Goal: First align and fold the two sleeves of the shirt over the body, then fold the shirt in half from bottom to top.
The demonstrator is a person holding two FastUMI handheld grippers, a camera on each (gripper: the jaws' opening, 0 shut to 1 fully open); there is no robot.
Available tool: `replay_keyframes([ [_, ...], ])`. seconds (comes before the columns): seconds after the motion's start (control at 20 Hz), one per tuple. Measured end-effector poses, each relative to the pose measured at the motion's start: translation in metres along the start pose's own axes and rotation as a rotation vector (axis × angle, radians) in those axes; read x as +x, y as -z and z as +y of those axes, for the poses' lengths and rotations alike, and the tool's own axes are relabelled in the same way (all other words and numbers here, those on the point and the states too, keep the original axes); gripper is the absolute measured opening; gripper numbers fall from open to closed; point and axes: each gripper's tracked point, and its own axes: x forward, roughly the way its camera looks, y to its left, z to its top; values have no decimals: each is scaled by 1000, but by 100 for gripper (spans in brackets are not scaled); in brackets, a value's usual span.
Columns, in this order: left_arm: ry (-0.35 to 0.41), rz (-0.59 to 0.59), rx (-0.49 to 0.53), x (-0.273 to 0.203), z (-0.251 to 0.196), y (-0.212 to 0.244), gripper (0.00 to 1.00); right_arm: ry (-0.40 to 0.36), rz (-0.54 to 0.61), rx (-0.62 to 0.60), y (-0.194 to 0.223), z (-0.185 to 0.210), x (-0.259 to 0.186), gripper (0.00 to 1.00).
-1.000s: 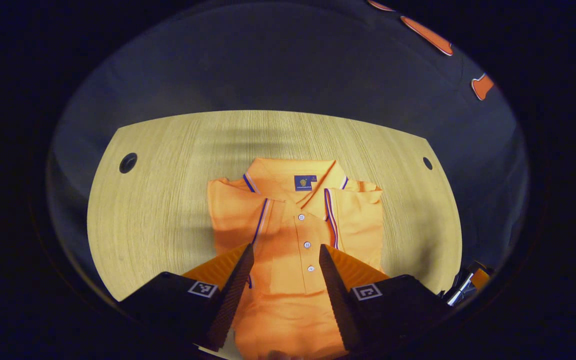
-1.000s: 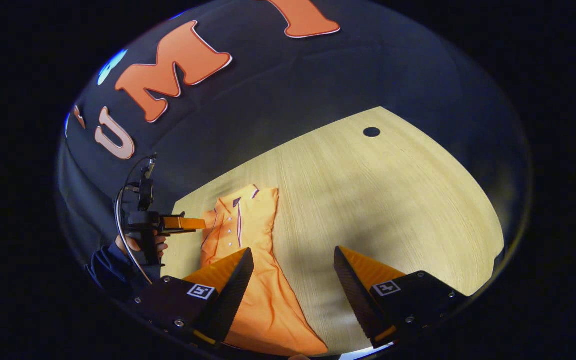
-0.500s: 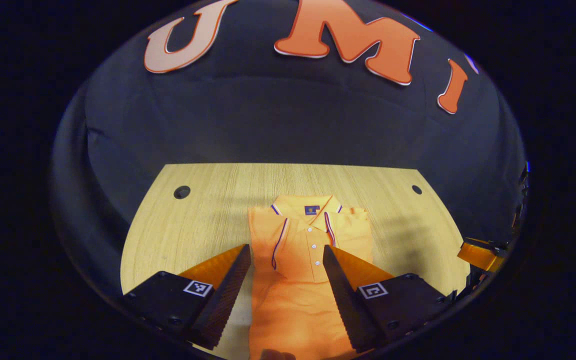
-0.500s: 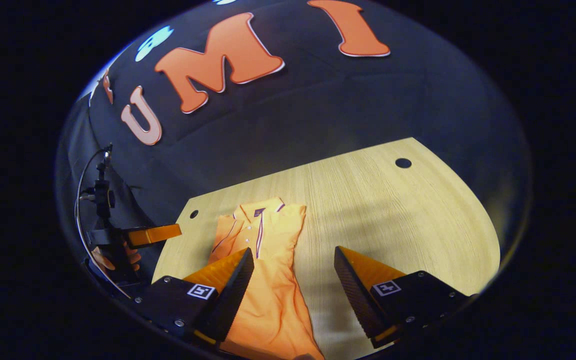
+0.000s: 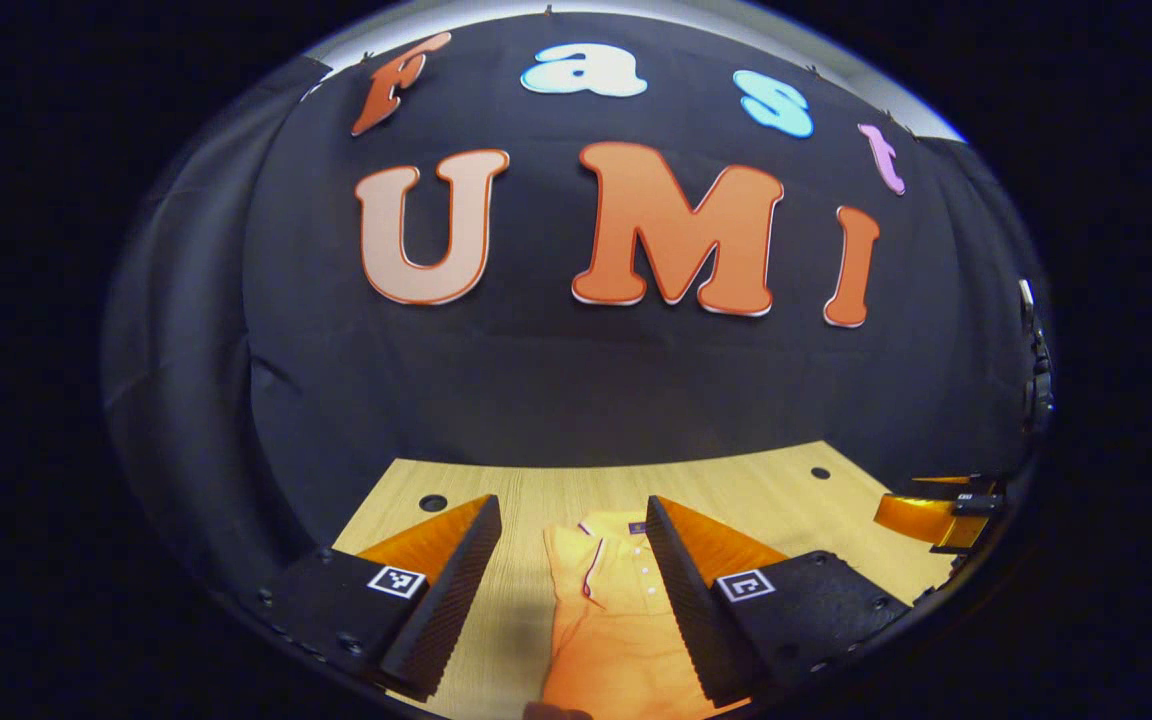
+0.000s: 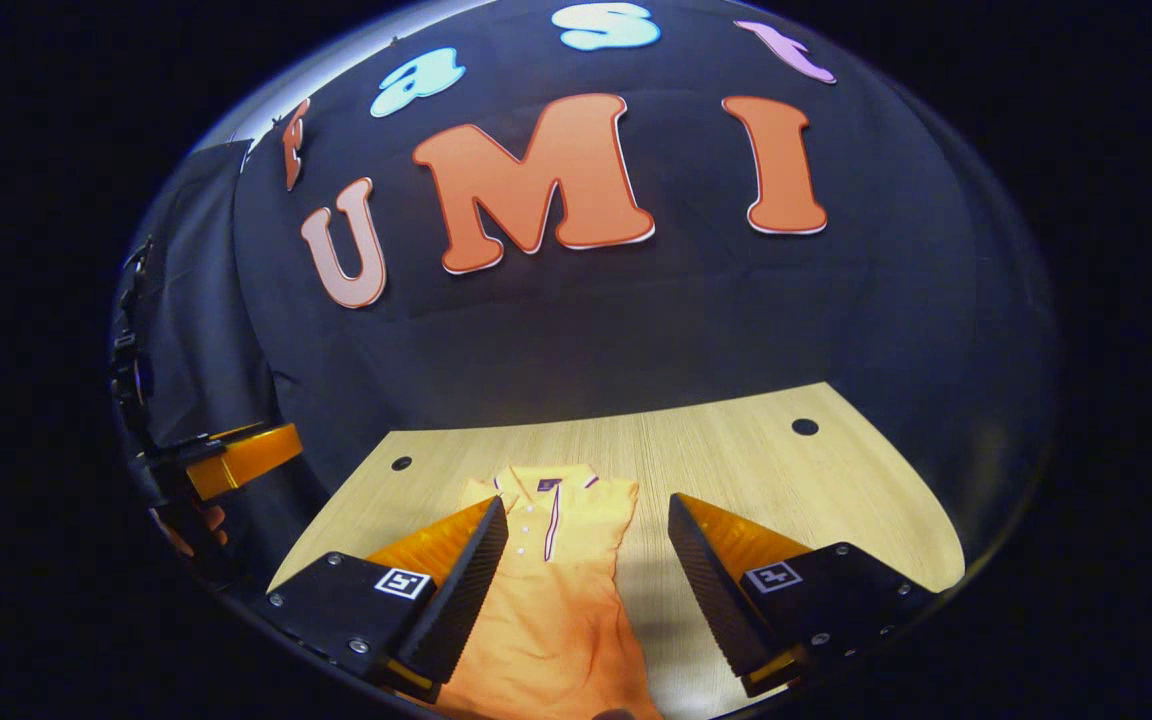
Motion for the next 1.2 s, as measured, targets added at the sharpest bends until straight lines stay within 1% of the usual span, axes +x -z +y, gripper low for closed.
replay_keyframes([
  [0.15, 25, -123, -24, -34, 3, -26, 90, 0, -72, -20, -9, 18, -21, 98],
  [0.25, 11, -199, 7, -58, 9, -40, 90, -1, -120, -43, -15, 28, -35, 98],
  [0.35, 14, -281, 39, -82, 12, -58, 90, 3, -183, -64, -25, 37, -45, 98],
  [0.4, 36, -307, 49, -92, 10, -60, 92, 2, -207, -74, -28, 42, -50, 98],
  [0.45, 36, -321, 56, -99, 9, -58, 93, 10, -227, -81, -30, 45, -55, 98],
  [0.5, 51, -320, 65, -106, 6, -53, 96, 8, -242, -84, -30, 48, -58, 98],
  [0.55, 50, -300, 68, -110, 6, -43, 98, 16, -243, -84, -27, 49, -60, 98],
  [0.6, 50, -276, 66, -113, 7, -34, 99, 20, -224, -79, -15, 48, -64, 97],
  [0.75, 45, -191, 88, -113, 15, 2, 99, 33, -152, -72, 15, 44, -72, 97],
  [0.85, 45, -112, 99, -110, 21, 32, 99, 44, -79, -58, 42, 40, -77, 98],
  [1.0, 57, 20, 80, -113, 27, 84, 99, 64, 19, -31, 80, 27, -82, 98],
  [1.05, 58, 58, 84, -113, 29, 97, 99, 72, 41, -24, 88, 24, -81, 98],
  [1.2, 81, 191, 102, -118, 28, 145, 99, 84, 147, -4, 130, 9, -90, 98],
])
